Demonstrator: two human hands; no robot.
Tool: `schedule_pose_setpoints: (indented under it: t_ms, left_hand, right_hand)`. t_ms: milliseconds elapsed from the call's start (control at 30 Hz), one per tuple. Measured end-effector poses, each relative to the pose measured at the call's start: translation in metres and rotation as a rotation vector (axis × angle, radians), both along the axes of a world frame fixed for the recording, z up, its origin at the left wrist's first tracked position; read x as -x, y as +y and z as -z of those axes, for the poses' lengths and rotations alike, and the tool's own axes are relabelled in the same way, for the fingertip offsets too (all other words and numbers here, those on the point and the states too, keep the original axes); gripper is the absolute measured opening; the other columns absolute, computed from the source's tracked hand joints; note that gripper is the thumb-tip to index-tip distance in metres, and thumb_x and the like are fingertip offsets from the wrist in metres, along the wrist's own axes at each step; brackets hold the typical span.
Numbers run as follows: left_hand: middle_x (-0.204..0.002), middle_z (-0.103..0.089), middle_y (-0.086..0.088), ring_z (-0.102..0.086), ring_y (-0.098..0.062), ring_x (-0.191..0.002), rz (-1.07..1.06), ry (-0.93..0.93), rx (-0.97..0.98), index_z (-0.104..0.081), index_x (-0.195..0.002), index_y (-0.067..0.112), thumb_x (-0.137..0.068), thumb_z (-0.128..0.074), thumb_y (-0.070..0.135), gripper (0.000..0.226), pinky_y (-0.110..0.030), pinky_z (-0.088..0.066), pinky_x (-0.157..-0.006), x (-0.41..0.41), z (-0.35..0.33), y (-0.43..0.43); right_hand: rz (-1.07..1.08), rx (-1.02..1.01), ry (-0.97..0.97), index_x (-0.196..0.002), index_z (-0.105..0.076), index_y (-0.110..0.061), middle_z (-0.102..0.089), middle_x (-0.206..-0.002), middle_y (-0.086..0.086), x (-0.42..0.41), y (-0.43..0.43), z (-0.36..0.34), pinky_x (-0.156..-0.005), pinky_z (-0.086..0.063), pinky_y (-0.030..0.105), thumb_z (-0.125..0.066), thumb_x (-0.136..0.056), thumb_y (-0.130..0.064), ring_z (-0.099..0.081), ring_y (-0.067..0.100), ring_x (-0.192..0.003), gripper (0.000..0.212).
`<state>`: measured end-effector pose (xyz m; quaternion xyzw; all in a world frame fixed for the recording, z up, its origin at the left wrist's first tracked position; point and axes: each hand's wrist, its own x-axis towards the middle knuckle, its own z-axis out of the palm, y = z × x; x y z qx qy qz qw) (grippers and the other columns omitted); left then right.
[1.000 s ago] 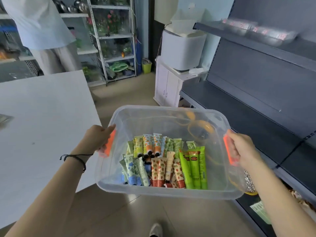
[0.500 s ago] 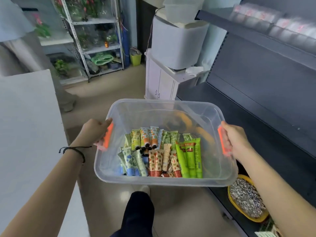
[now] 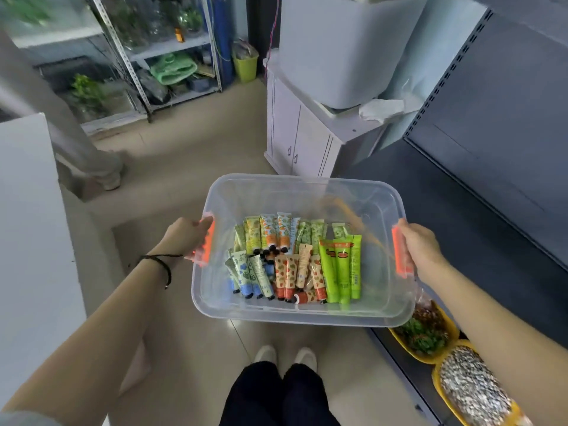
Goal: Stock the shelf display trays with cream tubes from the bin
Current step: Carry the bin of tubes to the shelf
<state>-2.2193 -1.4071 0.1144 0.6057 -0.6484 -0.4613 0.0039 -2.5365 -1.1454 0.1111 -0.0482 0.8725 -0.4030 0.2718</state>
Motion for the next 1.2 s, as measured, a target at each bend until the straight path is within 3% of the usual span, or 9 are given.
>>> schedule_pose_setpoints:
  t_ms: [167,300,367,467,667,867,1000,1067,1200]
  left_hand:
    - [-0.066,-0.056,-0.008,-0.055,-0.023,-0.059,-0.058,-0.025,-0.096,-0.058,-0.076,0.004,-0.097,-0.047,0.025,0.031,-0.031,-0.052,-0.065,0.025,0.073,-0.019]
    - [-0.071,-0.059,-0.013,-0.057,-0.026,-0.069,-0.049,-0.068,-0.091,-0.058,-0.072,0.003,-0.094,-0.048,0.019,0.029,-0.040,-0.054,-0.076,0.039,0.129,-0.032]
    - [-0.067,-0.058,-0.011,-0.056,-0.026,-0.066,-0.051,-0.104,-0.061,-0.057,-0.070,0.004,-0.092,-0.048,0.016,0.027,-0.036,-0.053,-0.072,0.046,0.160,-0.035]
    - [-0.059,-0.058,-0.008,-0.056,-0.025,-0.060,-0.042,-0.155,-0.045,-0.054,-0.065,0.006,-0.088,-0.044,0.005,0.025,-0.024,-0.043,-0.054,0.056,0.202,-0.035]
    - [-0.069,-0.062,-0.010,-0.055,-0.024,-0.063,-0.039,-0.164,-0.023,-0.058,-0.076,0.003,-0.087,-0.042,0.004,0.019,-0.027,-0.041,-0.058,0.068,0.275,-0.041]
    - [-0.075,-0.064,-0.012,-0.055,-0.028,-0.069,-0.026,-0.167,-0.014,-0.058,-0.073,0.013,-0.088,-0.045,0.005,0.021,-0.026,-0.039,-0.056,0.080,0.317,-0.034]
    - [-0.076,-0.063,-0.011,-0.056,-0.029,-0.072,-0.050,-0.158,0.000,-0.057,-0.082,0.018,-0.090,-0.045,0.006,0.019,-0.028,-0.039,-0.059,0.089,0.329,-0.038]
    - [-0.071,-0.060,-0.009,-0.056,-0.030,-0.072,-0.044,-0.160,0.016,-0.056,-0.076,0.019,-0.090,-0.045,0.006,0.022,-0.027,-0.038,-0.057,0.092,0.329,-0.043]
    - [-0.081,-0.064,-0.014,-0.058,-0.029,-0.075,-0.086,-0.131,0.025,-0.046,-0.067,0.034,-0.091,-0.047,0.009,0.035,-0.028,-0.043,-0.066,0.096,0.325,-0.042]
  right_hand:
    - [-0.089,-0.090,-0.009,-0.085,-0.056,-0.017,-0.052,-0.072,0.004,0.026,-0.036,0.067,-0.064,-0.041,0.033,-0.043,-0.096,-0.043,-0.050,0.024,-0.066,0.032]
    - [-0.166,-0.191,-0.012,-0.081,-0.056,-0.008,-0.054,-0.074,0.015,0.040,-0.056,0.123,-0.074,-0.046,0.042,-0.041,-0.098,-0.037,-0.054,0.030,-0.074,0.037]
    - [-0.191,-0.210,-0.030,-0.085,-0.058,-0.003,-0.056,-0.079,0.017,0.049,-0.063,0.157,-0.079,-0.047,0.046,-0.042,-0.099,-0.032,-0.056,0.031,-0.078,0.036]
    - [-0.219,-0.258,-0.027,-0.091,-0.056,-0.006,-0.058,-0.089,0.016,0.061,-0.071,0.203,-0.076,-0.040,0.038,-0.042,-0.100,-0.031,-0.052,0.028,-0.081,0.030]
    - [-0.228,-0.231,-0.051,-0.103,-0.057,-0.008,-0.060,-0.097,0.015,0.086,-0.088,0.275,-0.082,-0.044,0.037,-0.044,-0.099,-0.034,-0.056,0.031,-0.091,0.029]
    - [-0.244,-0.244,-0.122,-0.110,-0.055,-0.011,-0.061,-0.100,0.014,0.100,-0.094,0.313,-0.082,-0.046,0.038,-0.040,-0.100,-0.035,-0.058,0.030,-0.091,0.030]
    - [-0.227,-0.208,-0.150,-0.110,-0.052,-0.010,-0.058,-0.098,0.016,0.101,-0.101,0.327,-0.081,-0.046,0.038,-0.039,-0.101,-0.033,-0.056,0.029,-0.086,0.027]
    - [-0.233,-0.205,-0.157,-0.107,-0.050,-0.012,-0.056,-0.095,0.014,0.104,-0.104,0.330,-0.080,-0.046,0.038,-0.038,-0.101,-0.033,-0.054,0.027,-0.082,0.025]
    - [-0.240,-0.213,-0.160,-0.109,-0.051,-0.012,-0.057,-0.096,0.014,0.108,-0.106,0.334,-0.083,-0.048,0.041,-0.037,-0.101,-0.033,-0.056,0.029,-0.085,0.026]
